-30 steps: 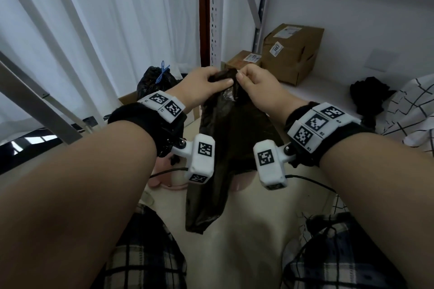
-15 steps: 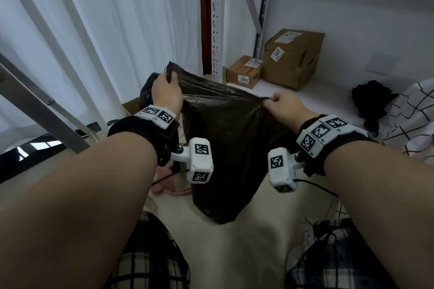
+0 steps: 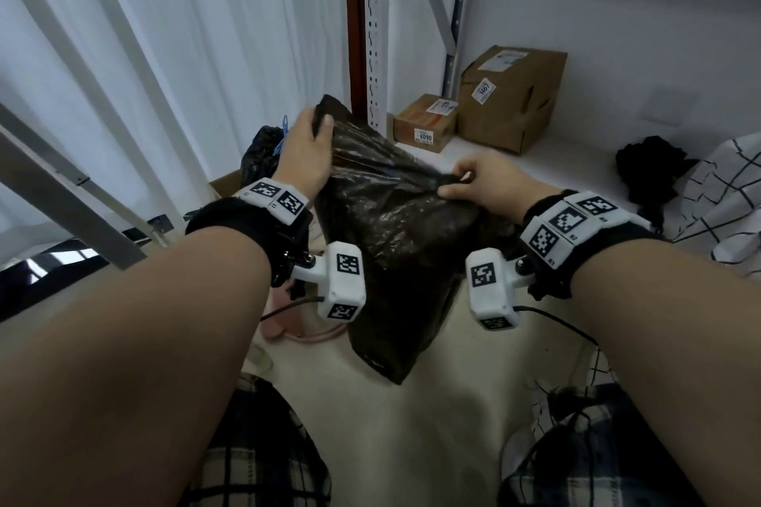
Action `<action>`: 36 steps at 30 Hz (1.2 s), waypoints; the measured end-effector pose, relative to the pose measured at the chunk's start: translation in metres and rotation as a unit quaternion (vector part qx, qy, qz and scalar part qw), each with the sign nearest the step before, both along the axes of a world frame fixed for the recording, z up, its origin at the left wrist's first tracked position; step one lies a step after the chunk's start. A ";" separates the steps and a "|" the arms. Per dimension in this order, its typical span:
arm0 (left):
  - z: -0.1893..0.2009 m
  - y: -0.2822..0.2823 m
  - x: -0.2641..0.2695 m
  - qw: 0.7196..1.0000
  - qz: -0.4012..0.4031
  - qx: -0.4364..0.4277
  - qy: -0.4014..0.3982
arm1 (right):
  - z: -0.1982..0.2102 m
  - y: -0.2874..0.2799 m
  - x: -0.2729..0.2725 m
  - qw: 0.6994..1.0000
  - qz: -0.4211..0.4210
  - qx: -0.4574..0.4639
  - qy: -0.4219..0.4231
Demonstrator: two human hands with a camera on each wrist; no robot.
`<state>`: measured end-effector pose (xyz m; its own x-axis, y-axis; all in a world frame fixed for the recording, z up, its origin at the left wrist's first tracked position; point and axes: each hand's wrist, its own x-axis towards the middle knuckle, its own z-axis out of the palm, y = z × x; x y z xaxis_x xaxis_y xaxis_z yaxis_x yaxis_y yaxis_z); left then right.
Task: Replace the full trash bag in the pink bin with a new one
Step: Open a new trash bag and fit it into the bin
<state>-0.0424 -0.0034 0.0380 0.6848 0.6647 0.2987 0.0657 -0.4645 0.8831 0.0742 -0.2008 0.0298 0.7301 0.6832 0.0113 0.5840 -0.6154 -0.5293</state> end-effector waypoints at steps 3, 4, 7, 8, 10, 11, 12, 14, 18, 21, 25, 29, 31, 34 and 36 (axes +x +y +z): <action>0.000 0.010 -0.005 0.999 -0.006 -0.046 0.016 | 0.002 -0.010 0.006 0.996 -0.016 -0.092 0.009; 0.000 0.012 -0.006 0.997 -0.012 -0.073 0.012 | 0.001 -0.011 0.010 0.994 -0.022 -0.110 -0.002; 0.004 0.009 -0.008 0.984 -0.046 -0.172 -0.011 | 0.000 -0.010 0.011 0.988 -0.059 -0.125 -0.065; 0.006 0.007 -0.009 0.982 -0.060 -0.179 -0.009 | -0.001 -0.010 0.010 0.988 -0.060 -0.129 -0.065; 0.009 0.001 -0.008 0.984 -0.103 -0.149 0.004 | -0.002 -0.007 0.006 0.994 -0.012 -0.106 0.015; 0.011 -0.004 -0.007 0.984 -0.130 -0.125 0.011 | 0.000 -0.005 -0.001 0.994 0.020 -0.057 0.091; 0.014 -0.010 -0.007 0.982 -0.157 -0.101 0.016 | 0.003 -0.001 -0.008 0.986 0.040 0.004 0.163; 0.017 -0.021 -0.004 0.973 -0.219 -0.074 0.017 | 0.010 0.010 -0.018 0.966 0.040 0.138 0.216; 0.018 -0.033 0.001 0.954 -0.299 -0.030 0.023 | 0.014 0.023 -0.022 0.951 0.050 0.206 0.225; 0.020 -0.032 0.000 0.950 -0.310 -0.029 0.020 | 0.007 0.020 -0.028 0.949 0.125 0.096 0.272; 0.018 -0.021 -0.009 0.953 -0.293 0.026 0.074 | 0.010 0.017 -0.025 0.986 0.071 0.028 0.145; 0.010 -0.009 -0.011 0.938 -0.246 0.107 0.221 | 0.000 0.014 -0.011 0.999 0.044 0.012 -0.011; 0.011 -0.011 -0.011 0.927 -0.261 0.114 0.245 | -0.004 0.014 -0.007 0.998 0.039 0.006 -0.058; 0.017 -0.025 -0.008 0.950 -0.249 0.048 0.180 | -0.006 0.019 -0.010 0.994 0.061 0.008 -0.088; 0.020 -0.031 -0.003 0.939 -0.242 0.139 0.203 | -0.003 0.025 -0.018 0.991 0.097 0.042 -0.087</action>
<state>-0.0453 -0.0345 0.0583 0.9813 0.1819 0.0634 0.0928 -0.7350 0.6717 0.0561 -0.1759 0.0264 0.5666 0.8022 0.1882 0.7740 -0.4397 -0.4557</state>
